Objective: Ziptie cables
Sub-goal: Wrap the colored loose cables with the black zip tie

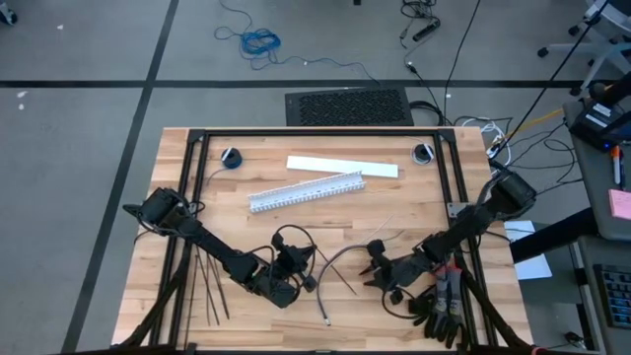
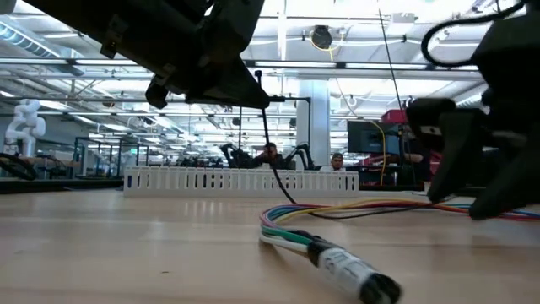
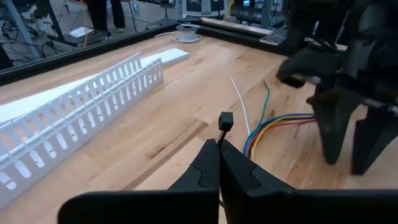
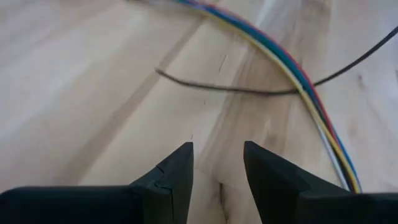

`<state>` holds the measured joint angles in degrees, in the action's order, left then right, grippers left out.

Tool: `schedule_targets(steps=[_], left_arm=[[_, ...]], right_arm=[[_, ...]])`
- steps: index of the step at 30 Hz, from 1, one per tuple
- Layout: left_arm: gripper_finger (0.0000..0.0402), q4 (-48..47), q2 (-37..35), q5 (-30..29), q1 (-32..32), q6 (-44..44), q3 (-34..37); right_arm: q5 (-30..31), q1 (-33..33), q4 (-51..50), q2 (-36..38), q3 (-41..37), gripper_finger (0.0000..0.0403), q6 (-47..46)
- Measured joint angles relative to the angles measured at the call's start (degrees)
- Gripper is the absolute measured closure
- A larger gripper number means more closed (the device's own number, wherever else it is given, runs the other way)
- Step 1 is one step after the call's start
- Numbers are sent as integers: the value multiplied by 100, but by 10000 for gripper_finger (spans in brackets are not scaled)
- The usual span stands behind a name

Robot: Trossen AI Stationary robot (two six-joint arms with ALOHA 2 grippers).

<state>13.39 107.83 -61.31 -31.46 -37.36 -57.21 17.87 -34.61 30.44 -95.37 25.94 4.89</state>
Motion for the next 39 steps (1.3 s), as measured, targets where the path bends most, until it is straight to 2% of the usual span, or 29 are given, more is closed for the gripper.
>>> schedule_targets(steps=[7, 18, 21, 27, 30, 34, 39], left_arm=[[402, 118, 0, 3, 11, -1, 0], [402, 173, 0, 27, 28, 6, 0], [402, 177, 0, 92, 28, 9, 0], [402, 170, 0, 110, 28, 16, 0], [402, 166, 0, 122, 28, 17, 0], [402, 164, 0, 128, 28, 15, 0], [402, 162, 0, 130, 28, 15, 0]], right_arm=[[-29, 0, 973, -541, 17, 268, 346], [-136, 72, 1170, -1225, 672, 275, 815], [-175, 105, 1175, -1259, 706, 295, 841], [-184, 125, 1163, -1264, 706, 361, 849], [-177, 127, 1160, -1264, 706, 378, 868], [-173, 129, 1127, -1264, 712, 366, 906], [-173, 129, 1098, -1257, 717, 315, 1032]])
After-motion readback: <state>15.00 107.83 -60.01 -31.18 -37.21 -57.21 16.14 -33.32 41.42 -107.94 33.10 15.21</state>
